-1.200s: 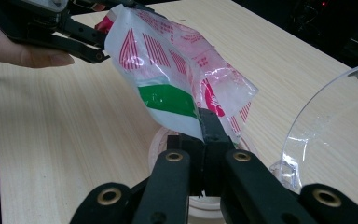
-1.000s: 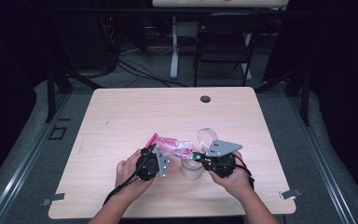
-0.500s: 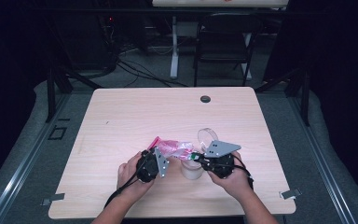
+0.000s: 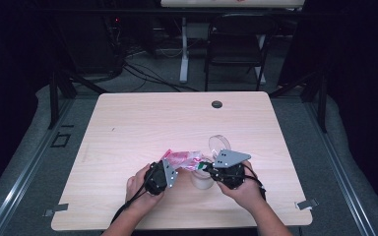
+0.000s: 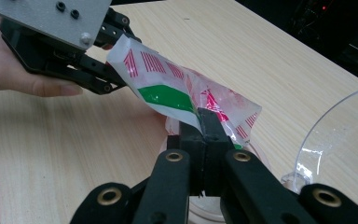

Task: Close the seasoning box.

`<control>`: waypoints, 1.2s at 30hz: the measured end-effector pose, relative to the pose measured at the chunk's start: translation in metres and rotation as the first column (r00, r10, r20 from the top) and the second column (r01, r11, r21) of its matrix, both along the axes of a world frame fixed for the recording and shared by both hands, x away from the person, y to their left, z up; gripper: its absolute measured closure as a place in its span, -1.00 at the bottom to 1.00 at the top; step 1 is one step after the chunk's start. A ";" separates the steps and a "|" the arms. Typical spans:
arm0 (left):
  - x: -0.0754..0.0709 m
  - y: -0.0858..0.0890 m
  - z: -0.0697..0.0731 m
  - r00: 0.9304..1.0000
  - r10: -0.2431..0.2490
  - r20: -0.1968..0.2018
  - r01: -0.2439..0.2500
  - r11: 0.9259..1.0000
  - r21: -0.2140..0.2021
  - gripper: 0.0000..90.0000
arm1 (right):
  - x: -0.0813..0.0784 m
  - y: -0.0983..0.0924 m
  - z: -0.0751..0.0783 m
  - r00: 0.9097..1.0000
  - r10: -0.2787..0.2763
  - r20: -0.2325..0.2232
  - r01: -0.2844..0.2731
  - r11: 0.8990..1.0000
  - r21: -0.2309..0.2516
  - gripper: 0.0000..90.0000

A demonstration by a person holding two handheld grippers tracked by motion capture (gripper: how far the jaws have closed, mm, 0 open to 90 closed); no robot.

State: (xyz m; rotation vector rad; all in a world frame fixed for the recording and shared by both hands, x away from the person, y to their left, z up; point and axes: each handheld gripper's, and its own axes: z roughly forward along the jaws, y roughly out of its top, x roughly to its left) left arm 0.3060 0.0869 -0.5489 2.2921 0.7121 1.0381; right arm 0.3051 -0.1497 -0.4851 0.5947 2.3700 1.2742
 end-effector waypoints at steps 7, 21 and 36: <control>0.001 -0.001 -0.006 0.999 0.000 -0.039 -0.001 1.000 -0.030 0.64 | -0.002 0.004 0.000 1.000 0.009 0.008 -0.008 1.000 -0.010 1.00; 0.000 0.000 -0.015 0.998 0.013 -0.064 -0.017 0.997 -0.075 0.71 | -0.005 0.013 0.001 0.999 0.032 0.022 -0.032 0.999 -0.022 0.89; 0.009 0.014 -0.010 0.987 0.040 -0.159 -0.076 0.971 -0.227 0.72 | -0.007 0.004 0.015 0.999 0.036 0.040 -0.040 0.993 0.108 0.27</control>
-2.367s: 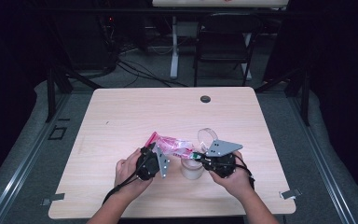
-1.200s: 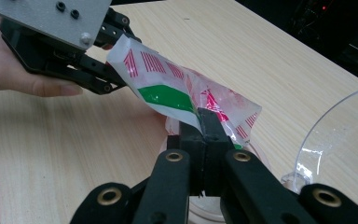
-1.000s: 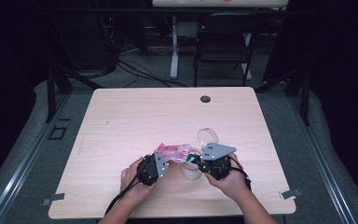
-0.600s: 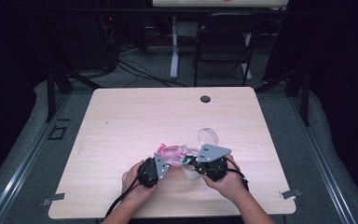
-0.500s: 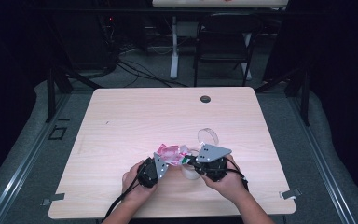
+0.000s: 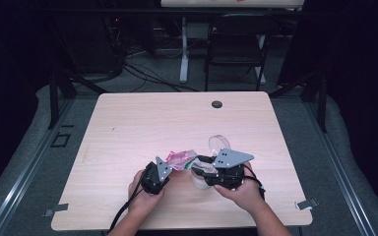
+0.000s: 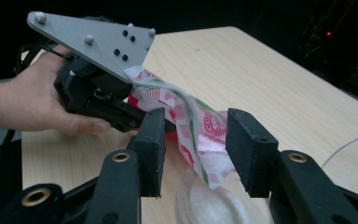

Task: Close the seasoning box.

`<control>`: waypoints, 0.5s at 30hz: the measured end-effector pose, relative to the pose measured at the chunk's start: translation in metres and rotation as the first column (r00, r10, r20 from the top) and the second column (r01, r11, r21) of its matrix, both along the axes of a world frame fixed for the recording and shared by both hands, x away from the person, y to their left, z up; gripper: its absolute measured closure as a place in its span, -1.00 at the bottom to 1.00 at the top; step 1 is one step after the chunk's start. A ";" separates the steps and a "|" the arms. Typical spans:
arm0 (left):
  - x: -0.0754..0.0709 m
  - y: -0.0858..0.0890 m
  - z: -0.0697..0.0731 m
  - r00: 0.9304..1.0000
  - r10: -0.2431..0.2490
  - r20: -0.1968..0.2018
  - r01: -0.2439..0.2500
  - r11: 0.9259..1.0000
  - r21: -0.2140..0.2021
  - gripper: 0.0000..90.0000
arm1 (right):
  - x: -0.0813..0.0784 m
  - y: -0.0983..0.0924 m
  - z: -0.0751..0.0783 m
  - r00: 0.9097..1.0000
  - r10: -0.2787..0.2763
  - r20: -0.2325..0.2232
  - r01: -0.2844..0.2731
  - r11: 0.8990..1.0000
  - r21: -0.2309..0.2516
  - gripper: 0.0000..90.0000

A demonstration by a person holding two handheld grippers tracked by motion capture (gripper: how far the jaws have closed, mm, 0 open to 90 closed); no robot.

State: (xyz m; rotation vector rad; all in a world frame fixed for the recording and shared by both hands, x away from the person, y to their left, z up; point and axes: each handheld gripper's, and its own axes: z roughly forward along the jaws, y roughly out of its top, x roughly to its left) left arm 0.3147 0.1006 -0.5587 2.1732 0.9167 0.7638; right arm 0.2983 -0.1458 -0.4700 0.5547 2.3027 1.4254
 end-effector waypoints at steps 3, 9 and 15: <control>0.002 0.006 0.000 1.000 0.018 -0.025 -0.019 0.998 -0.062 0.72 | 0.000 -0.004 0.003 1.000 -0.006 -0.002 0.006 1.000 0.030 0.26; 0.008 0.020 -0.003 0.995 0.044 -0.091 -0.062 0.977 -0.206 0.72 | 0.002 -0.010 0.005 1.000 -0.028 -0.005 0.028 0.999 0.046 0.25; 0.012 0.031 -0.005 0.989 0.048 -0.139 -0.088 0.952 -0.294 0.72 | 0.003 -0.014 0.006 0.999 -0.042 -0.014 0.043 0.997 0.063 0.25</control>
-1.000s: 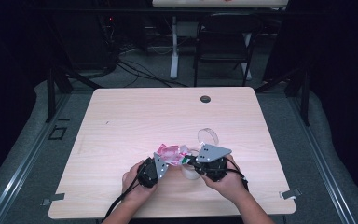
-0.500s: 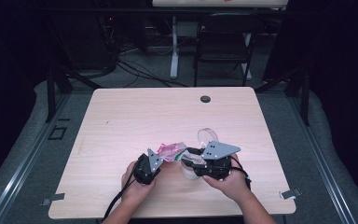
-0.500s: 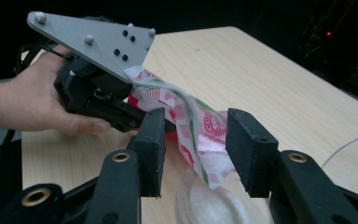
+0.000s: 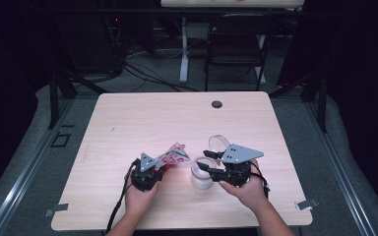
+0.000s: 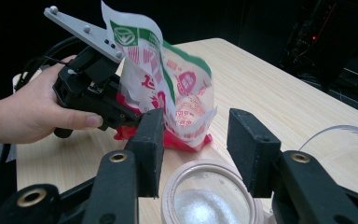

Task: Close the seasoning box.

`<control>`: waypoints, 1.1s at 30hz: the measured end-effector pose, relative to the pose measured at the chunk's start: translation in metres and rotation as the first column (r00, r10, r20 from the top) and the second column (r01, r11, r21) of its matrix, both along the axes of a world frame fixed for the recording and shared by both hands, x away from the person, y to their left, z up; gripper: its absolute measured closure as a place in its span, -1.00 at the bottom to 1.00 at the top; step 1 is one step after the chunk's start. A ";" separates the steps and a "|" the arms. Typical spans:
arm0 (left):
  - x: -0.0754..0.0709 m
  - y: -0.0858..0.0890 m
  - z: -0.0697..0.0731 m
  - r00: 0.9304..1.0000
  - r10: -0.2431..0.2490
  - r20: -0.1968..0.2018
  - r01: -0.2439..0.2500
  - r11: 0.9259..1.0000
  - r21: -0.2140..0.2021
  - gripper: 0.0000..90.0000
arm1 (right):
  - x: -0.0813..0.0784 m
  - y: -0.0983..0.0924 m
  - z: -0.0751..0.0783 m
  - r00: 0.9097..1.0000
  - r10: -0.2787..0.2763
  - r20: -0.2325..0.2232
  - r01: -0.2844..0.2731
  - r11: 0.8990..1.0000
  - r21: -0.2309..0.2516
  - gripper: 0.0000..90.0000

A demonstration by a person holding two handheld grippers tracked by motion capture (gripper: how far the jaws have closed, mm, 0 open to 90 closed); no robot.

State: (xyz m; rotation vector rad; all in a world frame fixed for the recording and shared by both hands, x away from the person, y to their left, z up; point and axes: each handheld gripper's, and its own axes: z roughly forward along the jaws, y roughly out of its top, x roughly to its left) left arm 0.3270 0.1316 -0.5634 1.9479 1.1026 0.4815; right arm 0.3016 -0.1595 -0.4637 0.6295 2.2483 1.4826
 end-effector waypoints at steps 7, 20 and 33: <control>0.003 0.005 0.000 1.000 -0.007 -0.013 0.007 0.999 -0.036 0.73 | 0.002 -0.004 0.000 1.000 -0.013 -0.005 0.013 1.000 0.010 0.25; 0.011 0.047 0.023 0.997 0.080 -0.004 -0.080 0.992 -0.101 0.76 | 0.003 -0.011 0.003 0.998 -0.055 -0.008 0.056 0.998 0.040 0.25; 0.008 0.100 0.043 0.982 0.186 0.033 -0.183 0.981 -0.066 0.76 | 0.004 -0.016 0.006 0.998 -0.069 -0.013 0.070 0.996 0.055 0.25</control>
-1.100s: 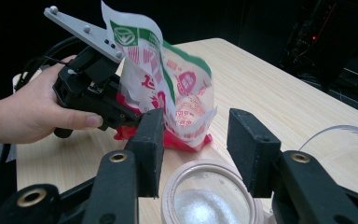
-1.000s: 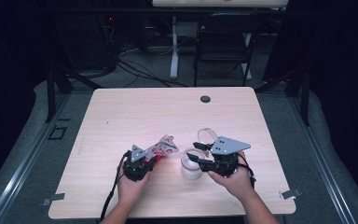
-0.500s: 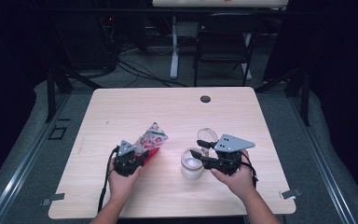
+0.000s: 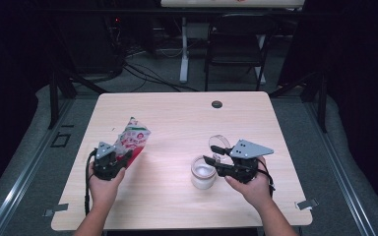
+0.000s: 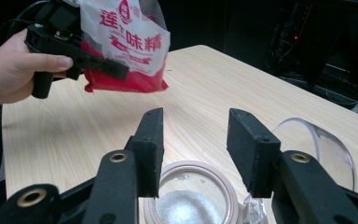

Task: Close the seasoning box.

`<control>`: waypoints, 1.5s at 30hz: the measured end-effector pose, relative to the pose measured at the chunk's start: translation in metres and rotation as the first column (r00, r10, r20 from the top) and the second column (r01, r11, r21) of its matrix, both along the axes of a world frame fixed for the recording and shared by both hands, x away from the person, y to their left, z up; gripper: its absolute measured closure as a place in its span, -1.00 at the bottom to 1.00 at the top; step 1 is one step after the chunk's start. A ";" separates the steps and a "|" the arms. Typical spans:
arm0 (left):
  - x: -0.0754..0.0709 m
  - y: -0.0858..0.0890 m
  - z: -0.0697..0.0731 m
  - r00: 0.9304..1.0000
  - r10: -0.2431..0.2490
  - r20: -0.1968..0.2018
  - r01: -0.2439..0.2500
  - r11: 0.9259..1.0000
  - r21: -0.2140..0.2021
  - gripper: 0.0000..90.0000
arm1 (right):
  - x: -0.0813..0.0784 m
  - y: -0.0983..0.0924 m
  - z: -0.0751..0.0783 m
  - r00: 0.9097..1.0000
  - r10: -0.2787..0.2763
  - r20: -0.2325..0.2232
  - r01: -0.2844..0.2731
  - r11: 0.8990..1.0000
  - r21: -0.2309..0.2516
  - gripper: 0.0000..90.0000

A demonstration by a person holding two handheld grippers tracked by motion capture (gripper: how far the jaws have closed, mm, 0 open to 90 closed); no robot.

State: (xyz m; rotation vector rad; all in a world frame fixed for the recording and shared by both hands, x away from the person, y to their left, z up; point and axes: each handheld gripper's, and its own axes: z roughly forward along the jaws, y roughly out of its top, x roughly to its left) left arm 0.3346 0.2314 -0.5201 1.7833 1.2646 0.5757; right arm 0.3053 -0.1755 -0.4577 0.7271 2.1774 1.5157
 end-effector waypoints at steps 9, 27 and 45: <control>-0.006 0.030 -0.007 0.997 0.070 -0.016 -0.070 0.997 0.026 0.76 | 0.000 0.001 0.000 1.000 0.005 0.003 -0.005 1.000 -0.004 0.26; -0.009 0.066 -0.021 0.986 0.166 0.001 -0.166 0.985 0.046 0.76 | -0.001 0.002 -0.002 1.000 0.002 0.003 -0.002 1.000 -0.009 0.27; -0.007 0.080 -0.036 0.982 0.180 -0.056 -0.180 0.984 0.005 0.74 | 0.001 0.004 -0.007 1.000 0.000 -0.005 0.000 1.000 -0.019 0.27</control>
